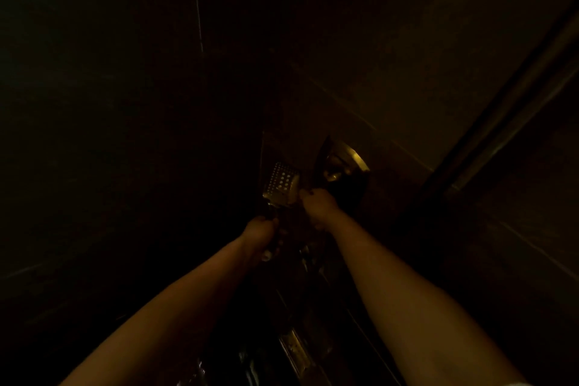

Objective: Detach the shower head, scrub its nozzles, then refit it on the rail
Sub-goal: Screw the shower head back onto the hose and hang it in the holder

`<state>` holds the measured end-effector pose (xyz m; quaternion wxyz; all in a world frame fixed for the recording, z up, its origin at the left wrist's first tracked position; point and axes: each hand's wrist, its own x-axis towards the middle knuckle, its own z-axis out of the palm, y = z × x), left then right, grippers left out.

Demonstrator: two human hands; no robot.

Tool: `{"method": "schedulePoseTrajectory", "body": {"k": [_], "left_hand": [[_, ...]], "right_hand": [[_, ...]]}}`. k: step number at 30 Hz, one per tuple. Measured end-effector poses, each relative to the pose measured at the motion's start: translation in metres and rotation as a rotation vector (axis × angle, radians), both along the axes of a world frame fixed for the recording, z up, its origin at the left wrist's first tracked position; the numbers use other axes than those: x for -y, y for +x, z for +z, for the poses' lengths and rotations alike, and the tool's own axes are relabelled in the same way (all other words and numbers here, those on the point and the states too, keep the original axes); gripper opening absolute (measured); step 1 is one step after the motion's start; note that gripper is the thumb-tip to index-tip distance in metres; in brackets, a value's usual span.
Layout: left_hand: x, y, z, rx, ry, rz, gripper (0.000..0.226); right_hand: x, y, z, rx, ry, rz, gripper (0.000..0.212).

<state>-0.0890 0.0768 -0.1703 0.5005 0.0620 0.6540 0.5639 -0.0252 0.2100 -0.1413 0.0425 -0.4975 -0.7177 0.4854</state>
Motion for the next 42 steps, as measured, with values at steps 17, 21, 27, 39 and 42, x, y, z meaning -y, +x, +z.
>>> {"method": "schedulePoseTrajectory", "body": {"k": [17,21,27,39,42], "left_hand": [[0.095,-0.060,0.074,-0.049,0.292,-0.363,0.021],[0.104,-0.041,0.090,0.008,0.370,-0.445,0.023],[0.106,0.000,0.131,0.082,0.522,-0.568,0.019],[0.085,0.059,0.205,0.112,0.814,-0.686,0.032],[0.087,0.057,0.219,0.077,0.826,-0.746,0.039]], "right_hand": [[0.157,0.042,0.050,-0.060,0.113,-0.372,0.024],[0.182,0.071,0.053,-0.073,0.083,-0.453,0.031],[0.202,0.105,0.079,-0.238,0.110,-0.480,0.025],[0.221,0.157,0.108,-0.388,0.300,-0.576,0.028],[0.223,0.150,0.112,-0.418,0.285,-0.556,0.019]]}}
